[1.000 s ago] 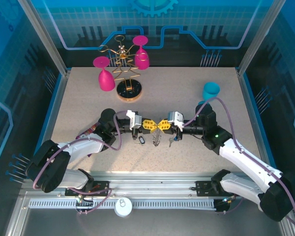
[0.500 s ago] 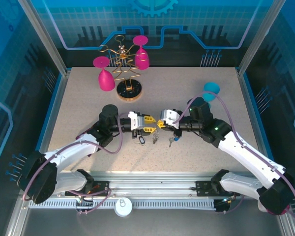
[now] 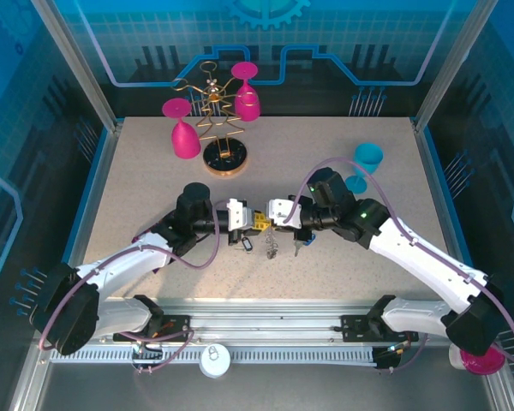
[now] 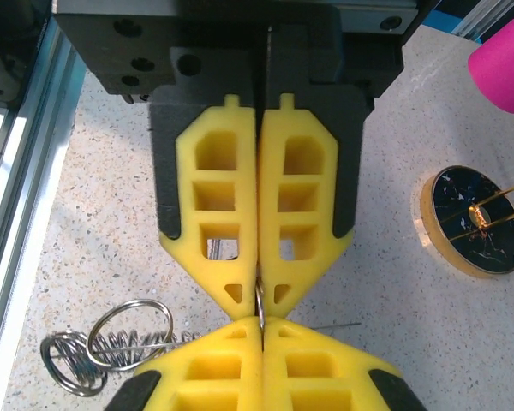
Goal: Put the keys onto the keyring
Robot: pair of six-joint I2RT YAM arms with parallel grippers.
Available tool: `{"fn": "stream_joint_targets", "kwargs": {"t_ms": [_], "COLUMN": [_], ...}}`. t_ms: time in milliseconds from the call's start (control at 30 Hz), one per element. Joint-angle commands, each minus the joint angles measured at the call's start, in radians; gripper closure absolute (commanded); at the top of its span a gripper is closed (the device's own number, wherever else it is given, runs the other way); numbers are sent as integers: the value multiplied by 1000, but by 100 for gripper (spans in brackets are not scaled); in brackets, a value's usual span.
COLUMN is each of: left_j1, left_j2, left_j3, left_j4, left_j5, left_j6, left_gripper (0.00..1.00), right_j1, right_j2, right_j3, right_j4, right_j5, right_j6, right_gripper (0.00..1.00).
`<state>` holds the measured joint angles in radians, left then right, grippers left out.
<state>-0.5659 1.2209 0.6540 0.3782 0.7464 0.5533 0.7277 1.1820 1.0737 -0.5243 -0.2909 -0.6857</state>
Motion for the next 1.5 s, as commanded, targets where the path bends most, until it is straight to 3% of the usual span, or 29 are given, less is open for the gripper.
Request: {"fn": "stream_joint_targets", "kwargs": {"t_ms": [0,33,100,167,333,500,867,1133,1467], "left_j1": [-7,-6,-8,-7,-8,-9,-17,-18,-20], "left_j2": [-18,-23,-33,-40,-38,-40,-33,-10,-1], "left_j3": [20,11,-11,-32,-60,-71,-56,-24,-25], "left_j4": [13,27,65,109,189,217,193,156,165], "left_j5": [8,11,23,36,90,97,43,24,36], "left_j6": [19,22,28,28,18,10,-31,-91,-93], "left_gripper": [100,100,100,100,100,100,100,100,100], "right_j1": [16,7,-22,-65,-112,-111,-78,-53,-47], "right_j2": [-6,-21,-69,-122,-218,-208,-150,-139,-119], "right_j3": [32,20,-25,-83,-233,-245,-218,-210,-199], "right_j4": [-8,19,94,176,328,315,311,299,293], "right_j5": [-14,-18,-53,-116,-173,-199,-196,-133,-152], "right_j6": [-11,11,60,98,140,140,123,106,104], "right_gripper": [100,97,79,74,74,73,77,89,100]}}
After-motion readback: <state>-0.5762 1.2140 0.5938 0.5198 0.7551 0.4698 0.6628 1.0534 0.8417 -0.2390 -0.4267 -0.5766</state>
